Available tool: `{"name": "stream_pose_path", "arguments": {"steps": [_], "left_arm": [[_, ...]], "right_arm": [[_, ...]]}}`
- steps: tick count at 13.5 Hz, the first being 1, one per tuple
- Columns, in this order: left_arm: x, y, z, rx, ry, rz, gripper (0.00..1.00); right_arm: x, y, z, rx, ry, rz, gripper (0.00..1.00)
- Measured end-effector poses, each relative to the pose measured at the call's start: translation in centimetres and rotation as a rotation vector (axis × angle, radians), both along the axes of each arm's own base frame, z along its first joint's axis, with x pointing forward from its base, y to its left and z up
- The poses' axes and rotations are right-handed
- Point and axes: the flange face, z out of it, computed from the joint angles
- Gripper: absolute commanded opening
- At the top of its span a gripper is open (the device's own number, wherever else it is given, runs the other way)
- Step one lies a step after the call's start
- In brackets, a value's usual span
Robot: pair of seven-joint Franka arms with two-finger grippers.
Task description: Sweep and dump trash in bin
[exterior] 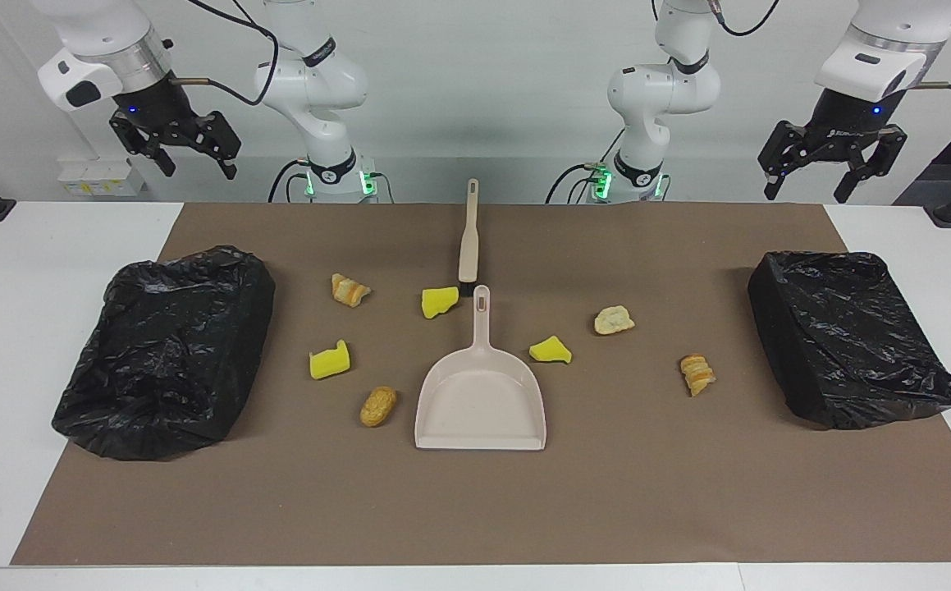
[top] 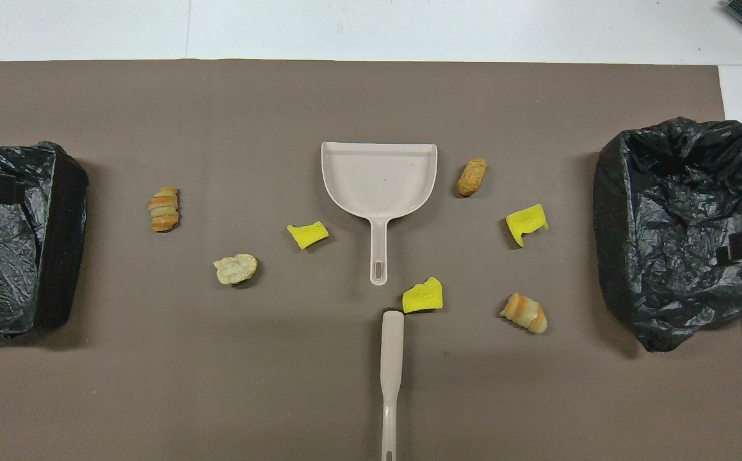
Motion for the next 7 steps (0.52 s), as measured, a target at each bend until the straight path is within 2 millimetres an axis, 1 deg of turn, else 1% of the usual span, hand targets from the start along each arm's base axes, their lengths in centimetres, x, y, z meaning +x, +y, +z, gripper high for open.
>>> {"name": "stream_pose_path", "arguments": {"steps": [3, 5, 7], "left_arm": [[0.0, -0.1, 0.0, 0.0, 0.0, -0.001, 1.0], [0.0, -0.2, 0.0, 0.0, 0.0, -0.003, 1.0], [0.0, -0.5, 0.0, -0.001, 0.0, -0.009, 1.0]], "right_arm": [[-0.4, 1.8, -0.2, 0.001, 0.007, 0.036, 1.0], [-0.2, 2.9, -0.7, 0.001, 0.015, 0.058, 1.0], [0.6, 5.2, -1.4, -0.003, 0.011, 0.077, 1.0]]}}
